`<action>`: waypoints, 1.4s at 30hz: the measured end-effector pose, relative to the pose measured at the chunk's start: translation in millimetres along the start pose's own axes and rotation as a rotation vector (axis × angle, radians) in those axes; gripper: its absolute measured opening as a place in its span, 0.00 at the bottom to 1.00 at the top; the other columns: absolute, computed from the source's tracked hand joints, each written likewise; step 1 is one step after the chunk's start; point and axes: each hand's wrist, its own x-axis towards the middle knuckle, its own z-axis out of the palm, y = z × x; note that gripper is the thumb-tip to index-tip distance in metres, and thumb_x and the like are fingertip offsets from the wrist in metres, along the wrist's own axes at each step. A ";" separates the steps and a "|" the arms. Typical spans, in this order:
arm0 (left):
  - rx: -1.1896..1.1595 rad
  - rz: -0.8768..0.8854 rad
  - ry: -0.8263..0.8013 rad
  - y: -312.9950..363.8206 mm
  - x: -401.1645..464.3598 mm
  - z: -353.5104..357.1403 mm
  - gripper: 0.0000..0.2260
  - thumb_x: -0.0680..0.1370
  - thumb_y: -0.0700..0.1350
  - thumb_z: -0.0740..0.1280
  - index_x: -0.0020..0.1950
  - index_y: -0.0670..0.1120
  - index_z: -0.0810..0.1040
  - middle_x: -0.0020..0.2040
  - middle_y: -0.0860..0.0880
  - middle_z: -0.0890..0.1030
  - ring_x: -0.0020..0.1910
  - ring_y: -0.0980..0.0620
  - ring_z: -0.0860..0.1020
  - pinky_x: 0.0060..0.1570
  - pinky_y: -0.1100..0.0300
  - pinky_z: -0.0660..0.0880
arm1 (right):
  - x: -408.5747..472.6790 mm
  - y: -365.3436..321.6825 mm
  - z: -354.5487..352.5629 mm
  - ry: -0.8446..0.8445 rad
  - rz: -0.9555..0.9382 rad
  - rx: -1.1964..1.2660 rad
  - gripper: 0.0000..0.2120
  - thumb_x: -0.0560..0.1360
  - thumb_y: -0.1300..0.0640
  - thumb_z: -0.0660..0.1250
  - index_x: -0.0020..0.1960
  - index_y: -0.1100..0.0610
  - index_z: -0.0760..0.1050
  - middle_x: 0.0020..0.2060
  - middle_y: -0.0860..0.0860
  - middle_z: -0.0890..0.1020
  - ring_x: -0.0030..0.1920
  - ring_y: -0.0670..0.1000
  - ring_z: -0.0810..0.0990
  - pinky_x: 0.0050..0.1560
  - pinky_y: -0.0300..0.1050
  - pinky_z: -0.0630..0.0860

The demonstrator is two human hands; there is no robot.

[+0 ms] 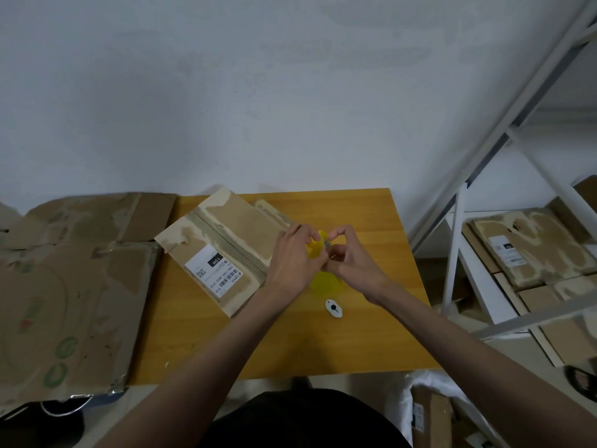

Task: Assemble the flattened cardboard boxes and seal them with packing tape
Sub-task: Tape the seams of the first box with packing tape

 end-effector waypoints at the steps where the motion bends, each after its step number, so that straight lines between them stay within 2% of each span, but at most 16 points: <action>1: -0.004 0.002 -0.002 1.2 -0.4 -0.7 0.06 0.73 0.46 0.72 0.49 0.49 0.78 0.45 0.56 0.72 0.48 0.49 0.72 0.46 0.58 0.68 | -0.2 -0.1 -0.7 -0.003 -0.009 -0.013 0.20 0.75 0.68 0.68 0.58 0.53 0.62 0.42 0.57 0.75 0.38 0.49 0.71 0.38 0.42 0.70; 4: 0.023 0.022 -0.024 2.1 -7.2 1.3 0.02 0.75 0.46 0.69 0.47 0.50 0.80 0.49 0.55 0.71 0.50 0.50 0.71 0.51 0.56 0.69 | -1.5 0.2 -1.1 -0.036 -0.056 -0.066 0.20 0.76 0.66 0.69 0.57 0.53 0.61 0.40 0.59 0.76 0.40 0.52 0.74 0.42 0.53 0.75; 7: 0.051 0.016 -0.003 4.1 -14.7 2.9 0.04 0.78 0.46 0.67 0.50 0.50 0.82 0.55 0.52 0.72 0.52 0.50 0.69 0.55 0.56 0.68 | 0.3 -2.2 -1.5 -0.027 -0.089 -0.084 0.19 0.76 0.67 0.68 0.56 0.53 0.61 0.45 0.67 0.78 0.42 0.56 0.76 0.47 0.62 0.77; 9: -0.007 0.022 0.047 6.4 -12.4 -1.9 0.05 0.78 0.45 0.69 0.53 0.50 0.80 0.52 0.54 0.72 0.51 0.51 0.71 0.53 0.57 0.70 | 2.8 -5.2 -3.8 -0.008 -0.078 -0.059 0.18 0.75 0.65 0.69 0.54 0.50 0.62 0.43 0.68 0.78 0.41 0.54 0.74 0.46 0.61 0.75; 12: -0.090 -0.037 0.032 7.6 -6.3 -10.9 0.12 0.76 0.46 0.72 0.57 0.48 0.77 0.51 0.54 0.75 0.53 0.51 0.75 0.49 0.61 0.70 | 2.4 -6.9 -6.0 -0.009 -0.074 -0.049 0.17 0.76 0.63 0.69 0.54 0.51 0.62 0.42 0.65 0.79 0.41 0.53 0.75 0.48 0.58 0.74; 14: -0.061 -0.022 0.031 7.3 -6.5 -11.9 0.10 0.76 0.47 0.72 0.55 0.47 0.78 0.51 0.54 0.74 0.54 0.51 0.76 0.49 0.62 0.70 | -0.1 -6.1 -5.3 -0.005 -0.082 -0.049 0.17 0.77 0.62 0.69 0.55 0.50 0.62 0.44 0.65 0.80 0.42 0.53 0.76 0.49 0.62 0.74; 18: -0.044 0.025 0.041 5.5 -7.5 -10.8 0.08 0.75 0.47 0.71 0.52 0.48 0.77 0.48 0.54 0.75 0.52 0.49 0.76 0.50 0.56 0.74 | -6.3 -2.1 -0.9 0.023 -0.129 -0.009 0.17 0.75 0.59 0.69 0.53 0.49 0.62 0.39 0.62 0.73 0.40 0.54 0.69 0.42 0.61 0.67; 23: -0.041 0.037 0.059 5.3 -5.7 -12.1 0.06 0.75 0.48 0.70 0.50 0.49 0.77 0.49 0.54 0.76 0.50 0.50 0.75 0.49 0.56 0.73 | -10.5 -2.5 4.6 0.070 -0.201 -0.003 0.17 0.76 0.56 0.69 0.52 0.52 0.59 0.40 0.69 0.69 0.37 0.55 0.62 0.37 0.63 0.62; 27: -0.045 0.049 0.080 4.1 -6.8 -11.5 0.06 0.75 0.48 0.70 0.48 0.50 0.75 0.48 0.54 0.76 0.48 0.50 0.75 0.48 0.56 0.73 | -9.4 -6.9 6.0 0.062 -0.210 -0.040 0.18 0.75 0.52 0.69 0.51 0.51 0.58 0.39 0.70 0.69 0.36 0.56 0.61 0.35 0.63 0.62; 34: -0.118 0.011 0.092 3.4 -15.5 -13.3 0.06 0.74 0.47 0.71 0.48 0.48 0.77 0.47 0.54 0.76 0.47 0.50 0.75 0.46 0.57 0.72 | -9.6 -3.1 7.1 0.039 -0.202 -0.115 0.17 0.77 0.58 0.68 0.50 0.50 0.58 0.40 0.71 0.71 0.35 0.60 0.64 0.34 0.63 0.62; 37: -0.132 -0.009 0.083 2.1 -18.5 -14.0 0.05 0.73 0.45 0.71 0.43 0.48 0.75 0.45 0.54 0.75 0.47 0.50 0.74 0.45 0.58 0.70 | -11.5 -1.7 10.0 0.024 -0.203 -0.118 0.18 0.76 0.53 0.68 0.50 0.50 0.58 0.41 0.71 0.71 0.35 0.61 0.65 0.35 0.64 0.63; 40: -0.113 -0.013 0.089 1.6 -25.5 -10.8 0.07 0.74 0.47 0.69 0.38 0.49 0.73 0.47 0.54 0.73 0.48 0.50 0.74 0.45 0.58 0.70 | -12.8 0.3 11.3 0.026 -0.209 -0.132 0.16 0.78 0.54 0.68 0.50 0.50 0.58 0.41 0.71 0.70 0.35 0.62 0.64 0.35 0.64 0.62; 42: -0.162 -0.057 0.098 1.1 -25.8 -12.1 0.05 0.74 0.46 0.71 0.42 0.49 0.75 0.47 0.54 0.75 0.48 0.54 0.75 0.44 0.65 0.70 | -13.4 1.2 10.7 0.024 -0.210 -0.130 0.16 0.79 0.53 0.68 0.50 0.51 0.58 0.40 0.70 0.70 0.35 0.61 0.64 0.35 0.63 0.62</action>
